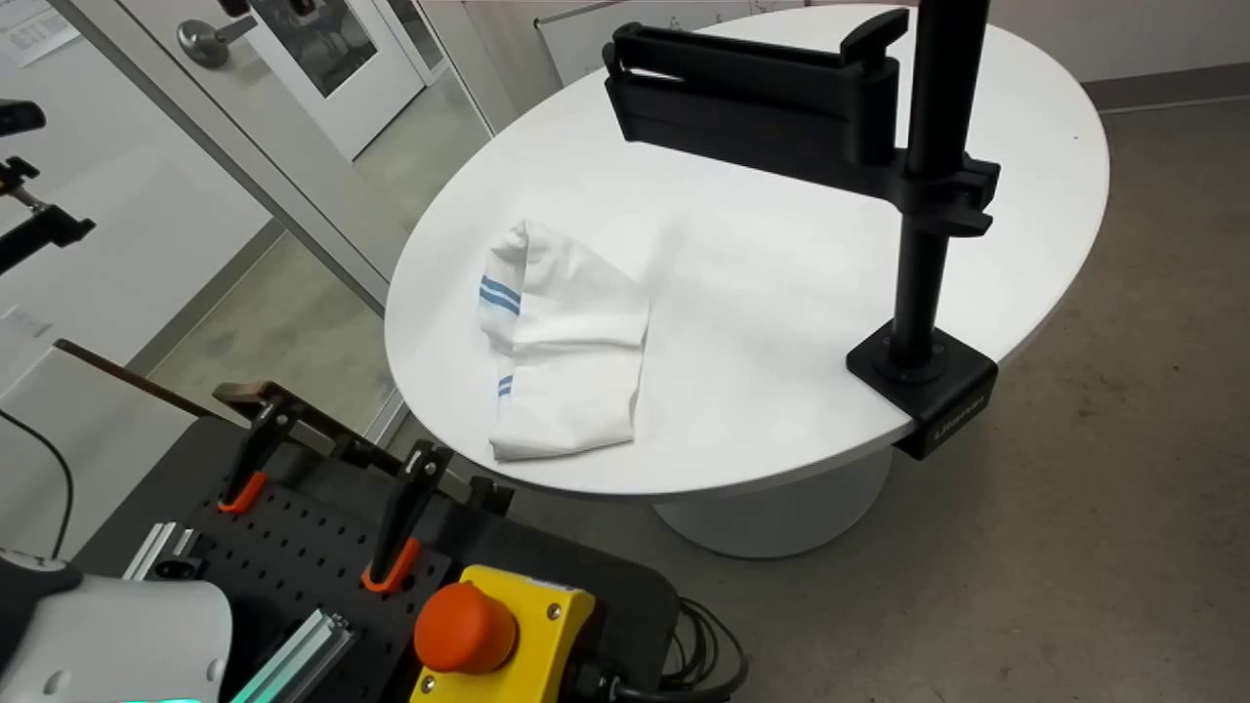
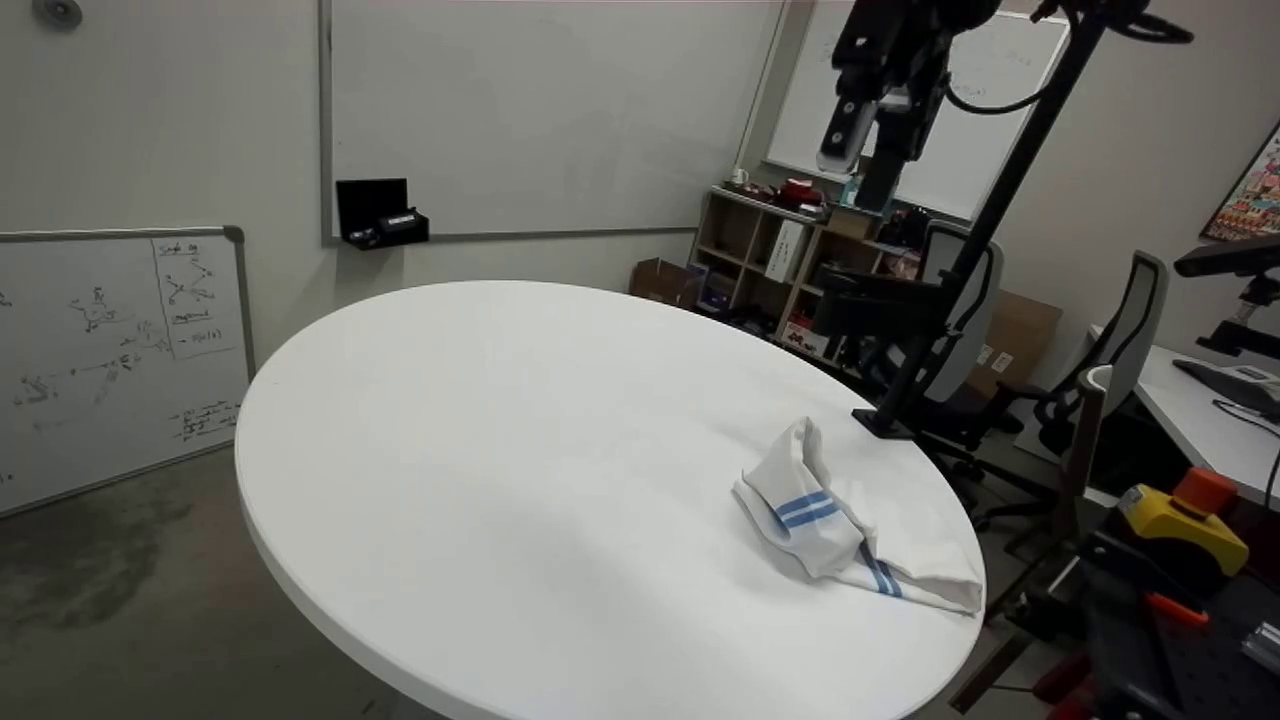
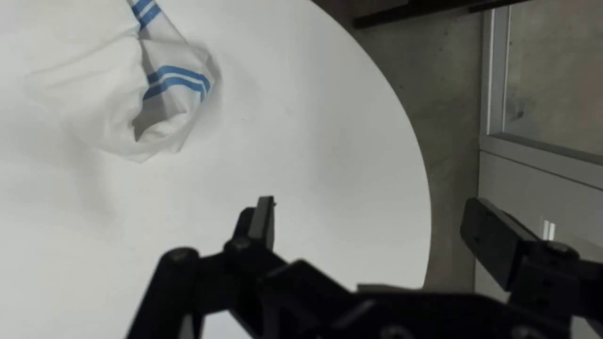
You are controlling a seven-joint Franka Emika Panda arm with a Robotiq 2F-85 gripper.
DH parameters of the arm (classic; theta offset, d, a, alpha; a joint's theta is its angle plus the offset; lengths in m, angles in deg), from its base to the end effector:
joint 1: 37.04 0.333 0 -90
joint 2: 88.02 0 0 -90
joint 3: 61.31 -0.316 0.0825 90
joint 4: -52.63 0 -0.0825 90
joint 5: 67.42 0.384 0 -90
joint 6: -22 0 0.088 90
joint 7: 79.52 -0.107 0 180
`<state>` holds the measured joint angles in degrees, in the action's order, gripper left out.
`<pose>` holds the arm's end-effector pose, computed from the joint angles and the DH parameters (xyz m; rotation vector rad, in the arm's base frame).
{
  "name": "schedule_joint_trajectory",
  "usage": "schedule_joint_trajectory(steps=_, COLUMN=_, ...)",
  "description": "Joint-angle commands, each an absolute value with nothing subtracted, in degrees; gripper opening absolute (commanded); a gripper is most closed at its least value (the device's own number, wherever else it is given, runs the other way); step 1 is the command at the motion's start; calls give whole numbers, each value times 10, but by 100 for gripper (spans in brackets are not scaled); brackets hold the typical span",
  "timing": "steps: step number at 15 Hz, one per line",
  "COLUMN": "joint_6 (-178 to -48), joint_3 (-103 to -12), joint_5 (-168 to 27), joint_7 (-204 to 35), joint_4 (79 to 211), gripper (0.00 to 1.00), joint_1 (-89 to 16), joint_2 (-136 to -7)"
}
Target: Hang the cloth on the stand
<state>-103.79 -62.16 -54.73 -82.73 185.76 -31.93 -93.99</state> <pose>0.4875 0.0587 0.3813 -2.9645 0.1248 0.0561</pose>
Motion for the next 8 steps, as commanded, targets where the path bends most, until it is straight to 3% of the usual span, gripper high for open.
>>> schedule_joint_trajectory(steps=1, joint_6=-1090, joint_3=-634, joint_5=-605, joint_7=-904, joint_4=1855, gripper=100, joint_1=-334, joint_2=-889)
schedule_joint_trajectory(steps=8, joint_6=-1091, joint_3=-620, joint_5=-733, joint_7=-1043, joint_4=1868, gripper=100, joint_1=-340, joint_2=-849)
